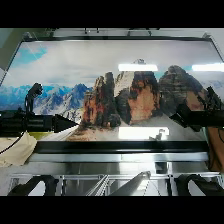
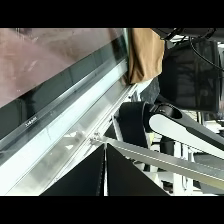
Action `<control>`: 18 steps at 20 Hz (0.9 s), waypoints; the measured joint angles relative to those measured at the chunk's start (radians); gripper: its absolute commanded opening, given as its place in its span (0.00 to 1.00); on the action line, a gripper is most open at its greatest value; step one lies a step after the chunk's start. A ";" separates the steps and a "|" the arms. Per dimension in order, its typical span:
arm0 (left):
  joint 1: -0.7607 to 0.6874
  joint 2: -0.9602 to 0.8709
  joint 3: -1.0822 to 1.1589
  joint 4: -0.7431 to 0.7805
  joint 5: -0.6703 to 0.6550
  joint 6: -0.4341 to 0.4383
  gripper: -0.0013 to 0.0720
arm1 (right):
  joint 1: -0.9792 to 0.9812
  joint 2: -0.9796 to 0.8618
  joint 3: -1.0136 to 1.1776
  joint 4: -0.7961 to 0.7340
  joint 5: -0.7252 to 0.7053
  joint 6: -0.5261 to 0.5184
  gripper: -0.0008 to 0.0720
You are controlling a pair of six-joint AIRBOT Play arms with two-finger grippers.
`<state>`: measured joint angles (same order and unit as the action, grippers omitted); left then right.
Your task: Fold the shirts.
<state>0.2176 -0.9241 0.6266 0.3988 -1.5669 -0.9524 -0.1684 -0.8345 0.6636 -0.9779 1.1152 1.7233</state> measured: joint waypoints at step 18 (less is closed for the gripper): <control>0.716 -0.306 0.611 0.701 0.195 -0.302 0.99 | 0.000 0.000 0.000 -0.001 0.000 0.000 0.04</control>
<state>0.9337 -1.2297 1.2373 1.0996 -1.3716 -1.2541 -0.1684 -0.8345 0.6636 -0.9791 1.1149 1.7233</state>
